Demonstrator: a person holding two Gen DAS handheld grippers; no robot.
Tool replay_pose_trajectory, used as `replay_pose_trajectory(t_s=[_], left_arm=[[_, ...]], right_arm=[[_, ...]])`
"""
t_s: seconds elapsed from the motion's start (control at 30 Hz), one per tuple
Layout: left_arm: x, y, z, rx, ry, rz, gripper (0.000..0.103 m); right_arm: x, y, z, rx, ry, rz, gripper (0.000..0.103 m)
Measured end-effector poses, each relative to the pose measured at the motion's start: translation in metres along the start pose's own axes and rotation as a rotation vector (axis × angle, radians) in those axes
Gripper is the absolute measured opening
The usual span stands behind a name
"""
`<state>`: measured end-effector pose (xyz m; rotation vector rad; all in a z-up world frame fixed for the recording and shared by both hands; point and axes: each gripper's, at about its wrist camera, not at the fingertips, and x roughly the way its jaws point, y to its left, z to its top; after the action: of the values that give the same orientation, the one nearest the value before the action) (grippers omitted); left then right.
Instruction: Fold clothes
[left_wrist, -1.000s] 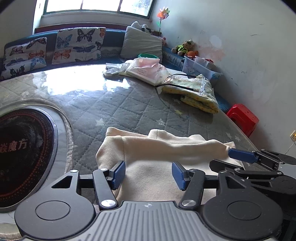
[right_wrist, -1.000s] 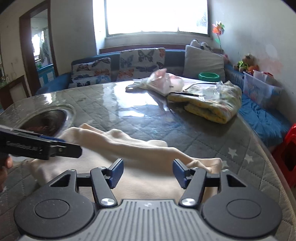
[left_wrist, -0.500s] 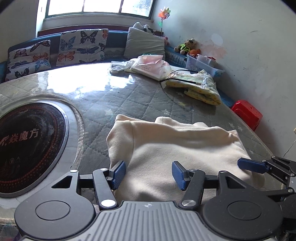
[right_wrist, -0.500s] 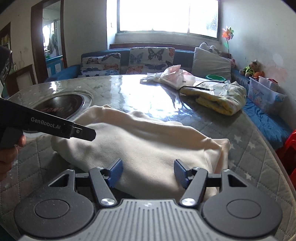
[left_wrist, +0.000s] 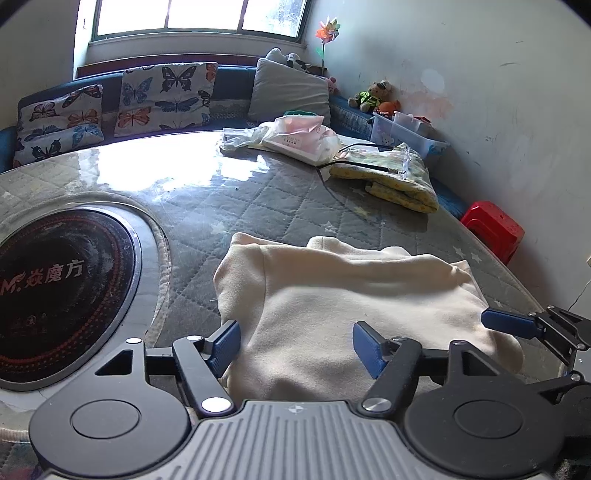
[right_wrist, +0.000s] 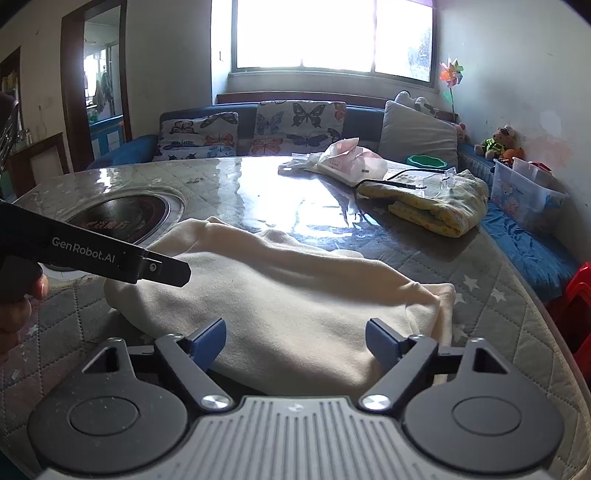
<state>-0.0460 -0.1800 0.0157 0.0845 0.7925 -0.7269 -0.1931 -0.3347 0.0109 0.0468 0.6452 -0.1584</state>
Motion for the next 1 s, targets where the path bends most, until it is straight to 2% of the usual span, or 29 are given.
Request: replay_pose_trajectory(t_s=[0.5, 0.73, 1.0], left_arm=[[-0.012, -0.006, 0.002, 0.011, -0.029, -0.001, 0.084], [-0.015, -0.007, 0.0, 0.016, -0.032, 0.002, 0.088], [-0.021, -0.007, -0.006, 0.024, -0.017, 0.027, 0.097]], right_arm=[[-0.012, 0.002, 0.004, 0.002, -0.043, -0.025, 0.103], [-0.014, -0.001, 0.005, 0.017, -0.043, -0.034, 0.103], [-0.017, 0.003, 0.003, 0.016, -0.034, -0.042, 0.103]])
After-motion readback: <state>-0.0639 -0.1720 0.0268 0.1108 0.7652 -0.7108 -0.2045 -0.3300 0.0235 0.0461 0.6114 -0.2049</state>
